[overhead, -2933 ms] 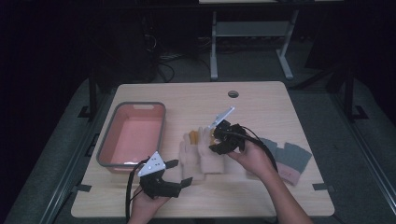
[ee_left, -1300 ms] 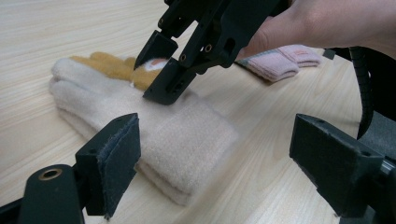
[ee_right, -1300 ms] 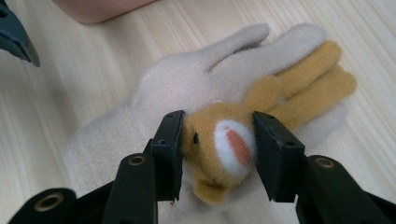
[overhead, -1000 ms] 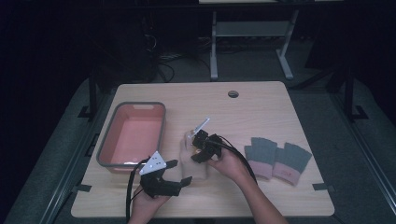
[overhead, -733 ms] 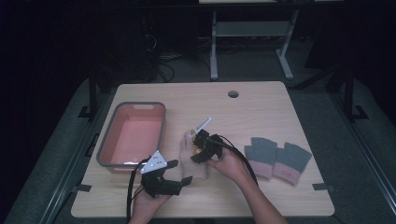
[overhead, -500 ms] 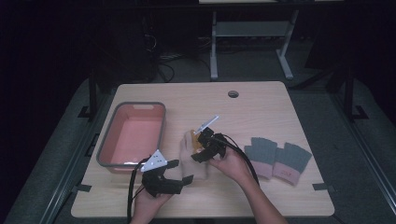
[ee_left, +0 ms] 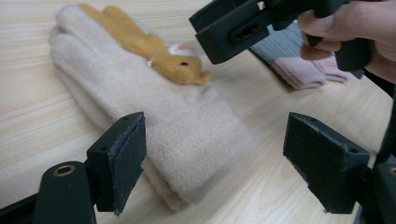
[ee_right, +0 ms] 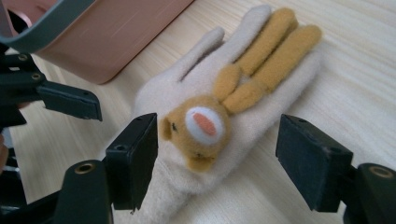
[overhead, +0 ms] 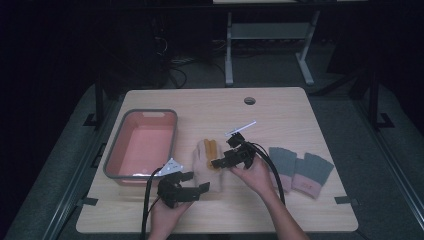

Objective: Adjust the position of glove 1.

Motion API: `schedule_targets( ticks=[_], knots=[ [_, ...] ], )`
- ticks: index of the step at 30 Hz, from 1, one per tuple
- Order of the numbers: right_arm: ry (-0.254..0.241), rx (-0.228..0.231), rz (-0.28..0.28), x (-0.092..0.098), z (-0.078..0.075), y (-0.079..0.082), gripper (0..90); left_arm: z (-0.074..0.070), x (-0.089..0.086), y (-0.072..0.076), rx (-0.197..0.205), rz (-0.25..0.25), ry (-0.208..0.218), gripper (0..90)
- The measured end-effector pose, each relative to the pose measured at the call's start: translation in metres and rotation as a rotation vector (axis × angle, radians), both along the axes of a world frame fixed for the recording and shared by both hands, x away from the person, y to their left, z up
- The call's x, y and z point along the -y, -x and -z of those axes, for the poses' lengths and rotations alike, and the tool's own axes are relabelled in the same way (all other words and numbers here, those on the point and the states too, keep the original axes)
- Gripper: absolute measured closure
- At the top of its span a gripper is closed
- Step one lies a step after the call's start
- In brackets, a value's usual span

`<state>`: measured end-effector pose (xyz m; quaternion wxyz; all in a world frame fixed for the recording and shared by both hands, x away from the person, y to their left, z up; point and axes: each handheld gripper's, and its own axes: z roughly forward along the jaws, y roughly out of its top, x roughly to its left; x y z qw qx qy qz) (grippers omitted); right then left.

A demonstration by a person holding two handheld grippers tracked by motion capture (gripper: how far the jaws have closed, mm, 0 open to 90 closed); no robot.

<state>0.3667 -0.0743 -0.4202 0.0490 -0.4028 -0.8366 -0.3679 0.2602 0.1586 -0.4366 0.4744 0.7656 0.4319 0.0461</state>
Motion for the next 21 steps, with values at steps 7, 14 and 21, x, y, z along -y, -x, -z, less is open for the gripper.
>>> schedule_targets(
  ticks=[7, 14, 21],
  knots=[
    [-0.049, -0.046, 0.044, 0.007, 0.004, -0.006, 28.6, 0.005, 0.007, -0.004, -0.037, -0.026, -0.012, 21.5],
    [-0.063, -0.083, 0.073, 0.013, 0.009, -0.009, 27.8, 0.014, 0.007, -0.003, -0.037, -0.071, -0.029, 21.6],
    [-0.079, -0.123, 0.058, 0.01, 0.015, -0.015, 27.3, 0.022, 0.004, -0.004, -0.068, -0.093, -0.023, 21.6]
  ],
)
